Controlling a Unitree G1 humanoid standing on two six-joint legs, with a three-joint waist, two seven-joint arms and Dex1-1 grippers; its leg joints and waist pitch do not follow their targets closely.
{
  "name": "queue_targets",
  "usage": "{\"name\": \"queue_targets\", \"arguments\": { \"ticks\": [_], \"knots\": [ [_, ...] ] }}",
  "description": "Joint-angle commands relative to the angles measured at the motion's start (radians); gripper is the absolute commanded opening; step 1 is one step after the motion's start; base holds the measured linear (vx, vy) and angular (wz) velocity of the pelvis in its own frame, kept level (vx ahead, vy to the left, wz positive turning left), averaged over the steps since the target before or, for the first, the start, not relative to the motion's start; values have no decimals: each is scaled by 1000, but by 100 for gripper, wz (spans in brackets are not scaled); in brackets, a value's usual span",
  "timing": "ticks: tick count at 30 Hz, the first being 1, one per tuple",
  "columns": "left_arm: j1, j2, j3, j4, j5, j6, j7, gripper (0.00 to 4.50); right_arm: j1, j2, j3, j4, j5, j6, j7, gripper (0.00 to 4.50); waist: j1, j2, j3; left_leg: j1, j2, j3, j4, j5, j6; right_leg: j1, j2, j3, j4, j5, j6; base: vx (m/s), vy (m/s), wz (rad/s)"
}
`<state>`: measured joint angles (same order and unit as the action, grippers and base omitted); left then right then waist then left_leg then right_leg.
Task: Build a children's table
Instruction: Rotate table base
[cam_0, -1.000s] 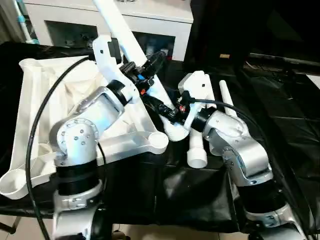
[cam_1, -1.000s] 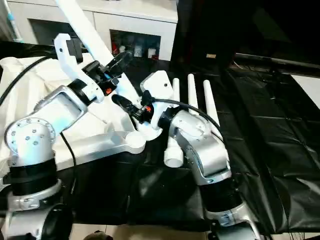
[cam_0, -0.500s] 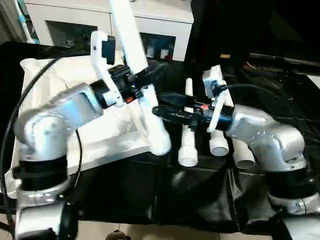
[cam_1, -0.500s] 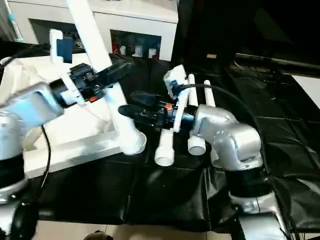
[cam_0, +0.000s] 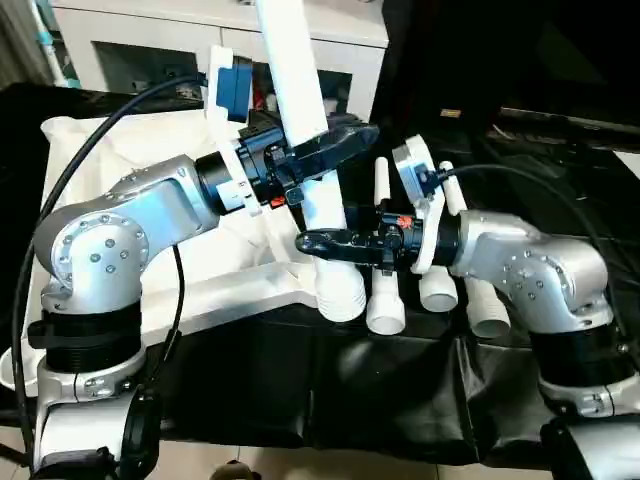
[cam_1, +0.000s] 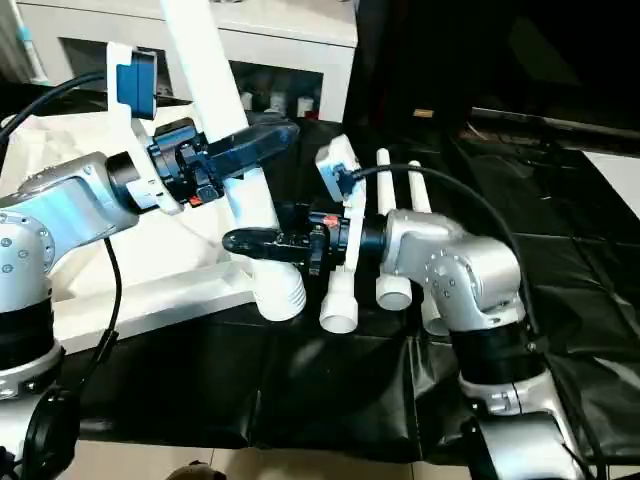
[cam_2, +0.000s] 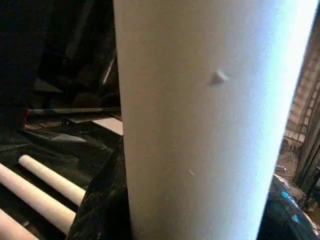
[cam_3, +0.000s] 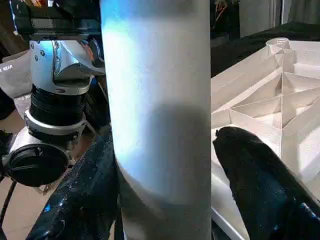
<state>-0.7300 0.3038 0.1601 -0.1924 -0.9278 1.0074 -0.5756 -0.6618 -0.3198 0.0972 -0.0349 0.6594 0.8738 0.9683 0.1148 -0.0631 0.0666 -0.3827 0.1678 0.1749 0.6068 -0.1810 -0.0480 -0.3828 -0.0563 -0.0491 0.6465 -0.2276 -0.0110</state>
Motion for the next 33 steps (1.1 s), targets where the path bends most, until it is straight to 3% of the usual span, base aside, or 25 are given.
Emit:
{"name": "queue_targets", "arguments": {
  "ticks": [1,9,12,15,22,27,33],
  "knots": [
    [-29,-4,2,-5,-23,-3,-11,179,-9,-5,-5,10,11,23,-7,272,3,9,-74,21,57,-20,-65,-50,-34,51,-84,51,-65,23,-200,0,0,0],
    [-32,-6,10,5,-29,-10,-6,179,-8,5,-16,11,26,27,-13,196,4,11,-75,21,57,-20,-66,-54,-38,51,-85,50,-64,23,-202,0,0,0],
    [-30,-6,13,6,-30,-15,-1,178,-7,9,-19,8,29,30,-21,194,3,13,-75,21,57,-20,-66,-56,-41,51,-85,50,-64,23,-201,0,0,0],
    [-36,-19,37,20,-57,-1,21,248,-6,13,-23,8,31,31,-29,189,3,11,-76,21,57,-20,-65,-50,-40,52,-86,50,-62,38,-205,0,0,0],
    [-48,-35,77,34,-93,4,61,299,-7,19,-36,11,40,36,-41,186,4,11,-75,21,56,-20,-64,-53,-38,52,-85,50,-64,32,-207,0,0,0],
    [-35,-29,65,15,-95,8,68,347,-7,20,-38,12,44,38,-45,186,4,10,-76,21,56,-19,-64,-47,-40,51,-85,50,-64,30,-198,0,0,0],
    [-16,-14,42,1,-74,7,64,369,-10,25,-48,16,65,46,-53,186,4,9,-76,20,56,-20,-64,-43,-41,52,-85,50,-63,30,-193,0,0,0]
  ]
}}
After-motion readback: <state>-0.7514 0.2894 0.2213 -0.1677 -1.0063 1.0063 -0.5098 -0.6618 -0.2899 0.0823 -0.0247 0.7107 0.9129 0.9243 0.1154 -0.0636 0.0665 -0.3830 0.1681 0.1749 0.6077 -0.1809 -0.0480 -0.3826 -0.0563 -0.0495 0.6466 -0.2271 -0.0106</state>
